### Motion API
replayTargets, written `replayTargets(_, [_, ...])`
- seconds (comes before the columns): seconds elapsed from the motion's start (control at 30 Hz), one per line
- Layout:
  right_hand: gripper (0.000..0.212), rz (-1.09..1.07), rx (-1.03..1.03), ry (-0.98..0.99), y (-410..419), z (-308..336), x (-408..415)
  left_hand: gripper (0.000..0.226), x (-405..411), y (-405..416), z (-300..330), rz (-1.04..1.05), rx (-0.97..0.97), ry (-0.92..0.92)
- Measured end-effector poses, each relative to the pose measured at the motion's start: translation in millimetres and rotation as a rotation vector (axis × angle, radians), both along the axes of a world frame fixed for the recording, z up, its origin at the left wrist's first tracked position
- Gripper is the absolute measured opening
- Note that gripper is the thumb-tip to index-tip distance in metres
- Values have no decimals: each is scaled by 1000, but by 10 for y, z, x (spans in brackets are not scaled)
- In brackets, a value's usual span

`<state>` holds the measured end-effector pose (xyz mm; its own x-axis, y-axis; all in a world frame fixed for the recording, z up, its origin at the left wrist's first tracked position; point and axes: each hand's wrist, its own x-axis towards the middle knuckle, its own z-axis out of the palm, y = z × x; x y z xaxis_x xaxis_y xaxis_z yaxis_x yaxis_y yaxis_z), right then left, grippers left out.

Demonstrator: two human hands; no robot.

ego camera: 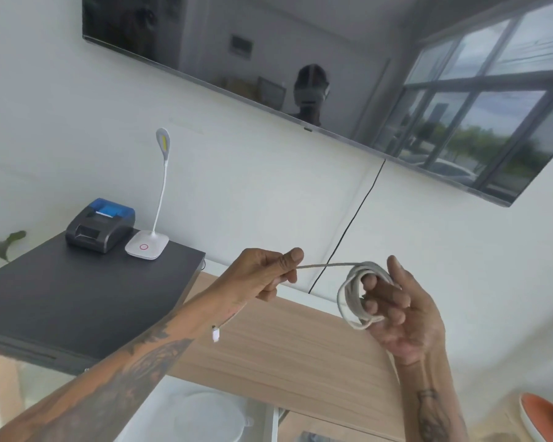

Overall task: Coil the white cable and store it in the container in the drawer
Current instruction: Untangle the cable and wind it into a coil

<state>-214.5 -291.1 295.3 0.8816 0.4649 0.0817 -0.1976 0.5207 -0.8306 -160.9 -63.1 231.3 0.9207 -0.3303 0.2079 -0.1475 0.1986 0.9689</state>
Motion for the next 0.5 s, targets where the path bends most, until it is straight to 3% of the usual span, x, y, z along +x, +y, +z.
replayTargets(0.13, [24,-56,580,-89,96,62,-52,54,-4,-54,-8,-8,-13,0])
replayTargets(0.2, [30,-215,561,-252,200,139,-25,52,-44,-116,-42,-17,11,-22])
replayTargets(0.23, [32,-366,372,-388,260,155,5,52,-65,-148,-56,-21,26,-48])
replayTargets(0.33, [20,-922,-502,-877,424,55,137,50,-104,-190,-3,-14,78,-134])
replayTargets(0.4, [12,-959,-974,-1082,501,-92,244,48,-94,-155,72,8,132,-186])
replayTargets(0.5, [24,-794,-1254,-976,458,-335,358,47,-59,-14,116,63,241,-248])
